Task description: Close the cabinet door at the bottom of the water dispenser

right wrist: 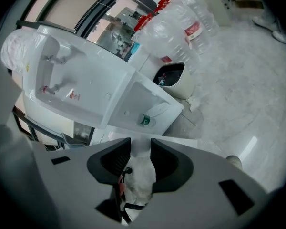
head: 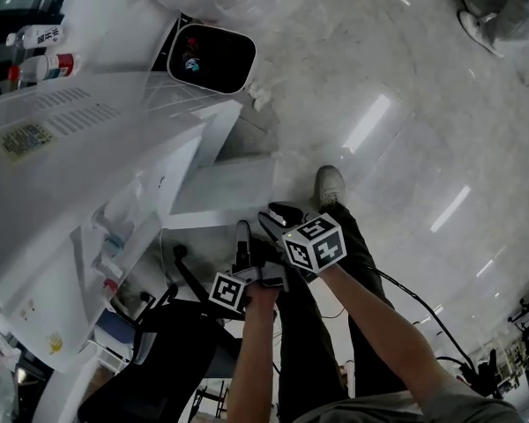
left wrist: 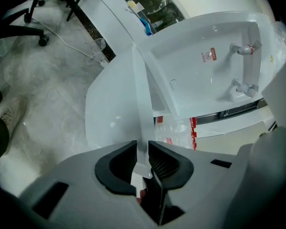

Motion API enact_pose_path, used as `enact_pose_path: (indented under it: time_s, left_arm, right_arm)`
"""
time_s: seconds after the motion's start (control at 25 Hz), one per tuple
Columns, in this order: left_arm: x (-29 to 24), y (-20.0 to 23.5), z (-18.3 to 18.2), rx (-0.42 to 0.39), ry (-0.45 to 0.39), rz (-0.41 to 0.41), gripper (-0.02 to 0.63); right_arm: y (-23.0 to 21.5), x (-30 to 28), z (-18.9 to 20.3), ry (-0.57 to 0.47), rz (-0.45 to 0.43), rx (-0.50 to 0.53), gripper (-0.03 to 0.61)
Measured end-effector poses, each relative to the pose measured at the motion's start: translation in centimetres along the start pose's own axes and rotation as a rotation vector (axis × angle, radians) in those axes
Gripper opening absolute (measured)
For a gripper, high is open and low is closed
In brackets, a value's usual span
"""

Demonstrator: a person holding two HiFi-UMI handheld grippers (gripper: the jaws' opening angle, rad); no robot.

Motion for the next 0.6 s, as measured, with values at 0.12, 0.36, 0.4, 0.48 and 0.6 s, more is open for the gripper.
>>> enact_pose_path:
  time_s: [0.12, 0.36, 0.4, 0.48, 0.6]
  left_arm:
    - [-1.1, -0.3, -0.2, 0.024, -0.017, 0.007, 0.069]
    - [-3.2, -1.4, -0.1, 0.066, -0.071, 0.020, 0.069]
    - [-3.6, -1.5, -0.2, 0.072, -0.079, 0.024, 0.071]
    - [-4.4, -1.8, -0.4, 0.092, -0.094, 0.036, 0.069]
    - [-5.3, -2.2, -0.7, 0.124, -0.117, 0.053, 0.069]
  right_arm:
    - [-0.2, -0.1, -1.2, -0.002, 0.000, 0.020, 0.135]
    - [-1.7, 1.0, -4.4, -0.077, 0.020, -0.020, 0.135]
    - [-2.2, 1.4, -4.9, -0.093, 0.027, -0.033, 0.135]
    - [-3.3, 2.0, -5.6, -0.109, 0.040, -0.056, 0.135]
    - [-5.0, 2.5, -6.0, -0.104, 0.051, -0.092, 0.135]
Point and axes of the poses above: the fingertips, and each gripper's own axes: x backward along the fingers, y to its left, z out of its underside, the point moved 5 cm from there along x, backward along the fingers, and after that the axes turned 9 degrees about z, right-handed, at the moved point
